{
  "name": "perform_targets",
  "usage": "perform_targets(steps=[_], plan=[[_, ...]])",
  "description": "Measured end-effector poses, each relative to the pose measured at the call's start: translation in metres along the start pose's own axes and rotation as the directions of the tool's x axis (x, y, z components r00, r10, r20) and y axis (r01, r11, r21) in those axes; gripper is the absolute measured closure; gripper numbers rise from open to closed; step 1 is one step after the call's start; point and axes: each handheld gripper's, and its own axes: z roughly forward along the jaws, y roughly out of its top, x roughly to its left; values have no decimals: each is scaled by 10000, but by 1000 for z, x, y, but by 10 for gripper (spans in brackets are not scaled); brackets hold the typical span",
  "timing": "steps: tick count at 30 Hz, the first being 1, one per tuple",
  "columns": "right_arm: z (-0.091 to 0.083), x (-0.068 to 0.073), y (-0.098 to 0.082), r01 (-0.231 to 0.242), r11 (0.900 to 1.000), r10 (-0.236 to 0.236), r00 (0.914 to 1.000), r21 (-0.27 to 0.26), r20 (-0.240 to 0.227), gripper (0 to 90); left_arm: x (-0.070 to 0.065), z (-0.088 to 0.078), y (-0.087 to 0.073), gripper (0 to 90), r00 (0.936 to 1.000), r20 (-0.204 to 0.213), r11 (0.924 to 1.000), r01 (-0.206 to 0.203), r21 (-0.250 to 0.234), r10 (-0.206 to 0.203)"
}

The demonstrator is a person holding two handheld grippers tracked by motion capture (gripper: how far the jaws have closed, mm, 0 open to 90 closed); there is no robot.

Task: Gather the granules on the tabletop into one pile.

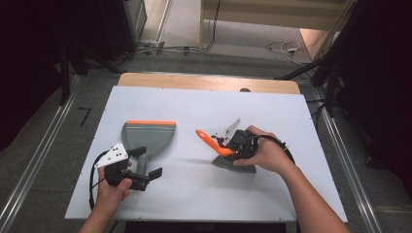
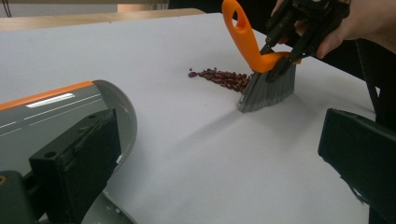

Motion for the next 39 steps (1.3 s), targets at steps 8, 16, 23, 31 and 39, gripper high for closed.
perform_targets(steps=[8, 16, 23, 31, 39], plan=[[3, -17, 2, 25, 9997, -27, 10000, -259, -57, 674, 0, 0, 0, 0, 10000, -8, 10000, 12, 25, -12], [5, -29, 7, 108, 9996, -107, 9999, -270, 47, 674, 1, 1, -1, 0, 10000, -2, 10000, 8, 18, -8], [5, -37, 11, 171, 9994, -169, 9998, -308, 89, 675, 1, 1, -1, 0, 10000, -3, 10000, -12, 35, 12], [7, -46, 13, 76, 9995, -73, 9999, -321, 77, 674, 2, 1, -1, 0, 10000, -8, 10000, -8, 48, 8], [7, -53, 15, 24, 9993, -16, 9997, -371, 224, 674, 2, 1, -1, 0, 10000, -12, 10000, -21, 52, 21]])
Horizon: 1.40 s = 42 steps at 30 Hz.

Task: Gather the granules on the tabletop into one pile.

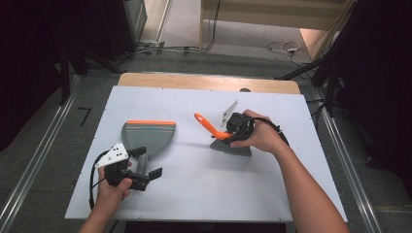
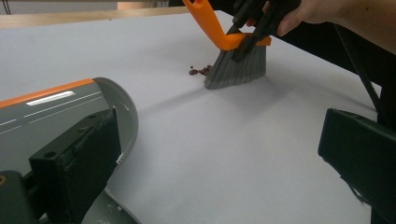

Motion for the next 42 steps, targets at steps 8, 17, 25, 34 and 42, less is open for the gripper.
perform_targets(steps=[8, 17, 25, 34, 42], plan=[[0, -6, 1, 85, 9999, -85, 10000, -72, -7, 675, 0, 0, 0, 0, 10000, -3, 10000, -17, 13, 17], [2, -11, 0, -25, 9998, 26, 10000, -211, 13, 674, 0, 1, 0, 0, 10000, 29, 10000, 6, 21, -6], [1, -14, 2, -82, 9999, 81, 9999, -75, -110, 676, 0, 1, 0, 0, 10000, 41, 10000, -11, 39, 11], [-22, -9, 8, -778, 9965, 775, 9969, -314, -104, 680, 0, 1, 0, 0, 10000, 19, 10000, -11, 49, 11], [-36, -10, 33, -3313, 9310, 3342, 9425, -1529, -72, 680, 0, 1, 0, 0, 10000, 39, 10000, -5, 23, 5]])
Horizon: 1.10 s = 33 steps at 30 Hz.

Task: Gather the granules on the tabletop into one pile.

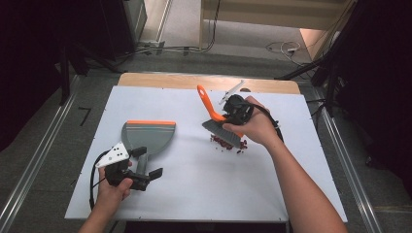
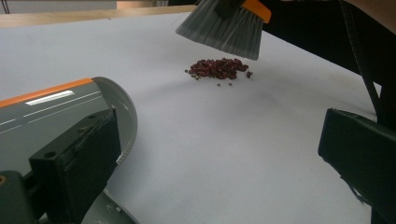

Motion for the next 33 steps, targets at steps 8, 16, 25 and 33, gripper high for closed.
perform_targets(steps=[8, 16, 25, 33], plan=[[34, 7, 14, -2863, 9577, 2876, 9495, 285, -1253, 680, 1, -1, 0, 0, 10000, -38, 10000, 4, -4, -4], [70, -7, -1, -4807, 8715, 4878, 8700, 967, -722, 679, 1, -2, 0, 0, 10000, -31, 10000, -14, 30, 14], [54, -33, -26, -5918, 8002, 5961, 8027, 972, -198, 678, 1, 0, 0, 0, 10000, -15, 10000, 2, 13, -2], [44, -45, -41, -6181, 7813, 6200, 7846, 865, 54, 677, 0, 0, 0, 0, 10000, -21, 10000, -5, 39, 5]])
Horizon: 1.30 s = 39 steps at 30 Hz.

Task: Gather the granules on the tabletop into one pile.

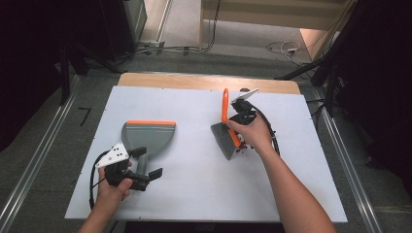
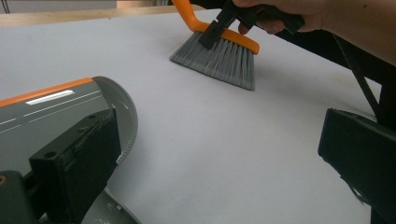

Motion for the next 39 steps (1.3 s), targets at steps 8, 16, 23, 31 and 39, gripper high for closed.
perform_targets(steps=[8, 16, 23, 31, 39], plan=[[-5, -10, -3, -130, 9999, 131, 9998, -44, 176, 676, 0, 0, 0, 0, 10000, 1, 10000, 1, -6, -1], [-9, -19, -5, -267, 9996, 268, 9995, -90, 159, 676, 0, 0, 0, 0, 10000, -10, 10000, -4, 2, 4], [-22, -14, -7, 473, 9980, -499, 9967, -420, -644, 681, 0, 0, 0, 0, 10000, -1, 10000, -20, 15, 20], [-53, 1, -15, 3284, 9431, -3316, 9406, -525, -733, 680, 0, 1, 0, 0, 10000, 9, 10000, -9, 40, 9], [-46, 18, -41, 6425, 7624, -6386, 7663, 767, -714, 680, 0, 3, 0, 0, 10000, 12, 10000, -17, 72, 17]])
